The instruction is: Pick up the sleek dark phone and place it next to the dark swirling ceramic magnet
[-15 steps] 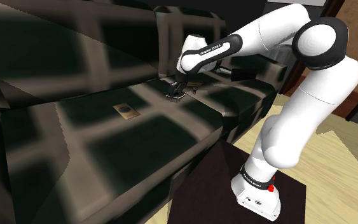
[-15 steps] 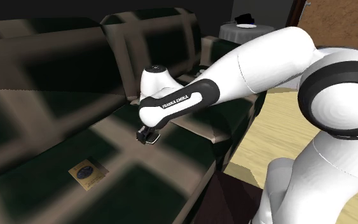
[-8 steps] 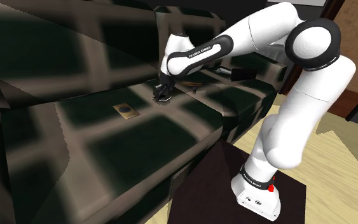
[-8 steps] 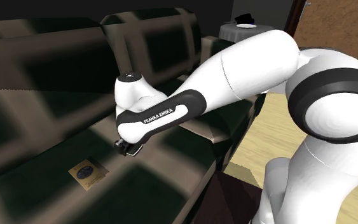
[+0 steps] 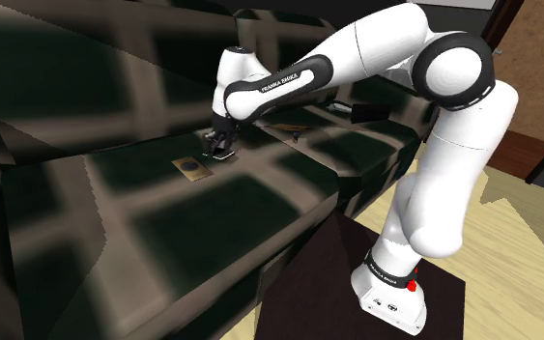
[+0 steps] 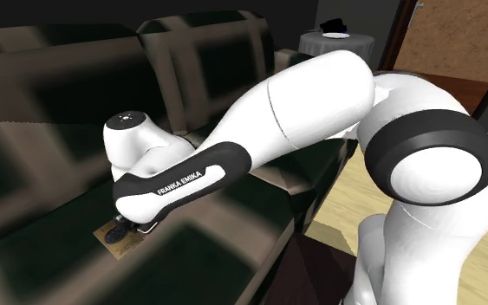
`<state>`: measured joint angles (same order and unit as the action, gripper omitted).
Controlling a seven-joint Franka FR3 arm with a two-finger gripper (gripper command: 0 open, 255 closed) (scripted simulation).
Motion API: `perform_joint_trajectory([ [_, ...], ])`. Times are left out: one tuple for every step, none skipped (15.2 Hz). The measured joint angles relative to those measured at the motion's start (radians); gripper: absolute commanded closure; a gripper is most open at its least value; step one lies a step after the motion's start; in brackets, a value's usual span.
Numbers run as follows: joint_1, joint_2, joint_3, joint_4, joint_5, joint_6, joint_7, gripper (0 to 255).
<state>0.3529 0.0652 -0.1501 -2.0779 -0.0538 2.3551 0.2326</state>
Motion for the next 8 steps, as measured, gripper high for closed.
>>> perform_joint_trajectory([
  [0.01, 0.016, 0.008, 0.02, -0.003, -0.006, 0.02, 255],
  [0.021, 0.045, 0.018, 0.057, -0.004, -0.014, 0.042, 255],
  [0.033, 0.07, 0.027, 0.087, -0.008, -0.021, 0.066, 255],
  [0.041, 0.081, 0.032, 0.102, -0.01, -0.026, 0.08, 255],
  [0.052, 0.108, 0.039, 0.138, -0.012, -0.036, 0.099, 255],
  [0.06, 0.124, 0.045, 0.16, -0.015, -0.043, 0.115, 255],
  [0.071, 0.151, 0.052, 0.198, -0.017, -0.055, 0.134, 255],
  [0.082, 0.177, 0.058, 0.242, -0.02, -0.076, 0.152, 255],
])
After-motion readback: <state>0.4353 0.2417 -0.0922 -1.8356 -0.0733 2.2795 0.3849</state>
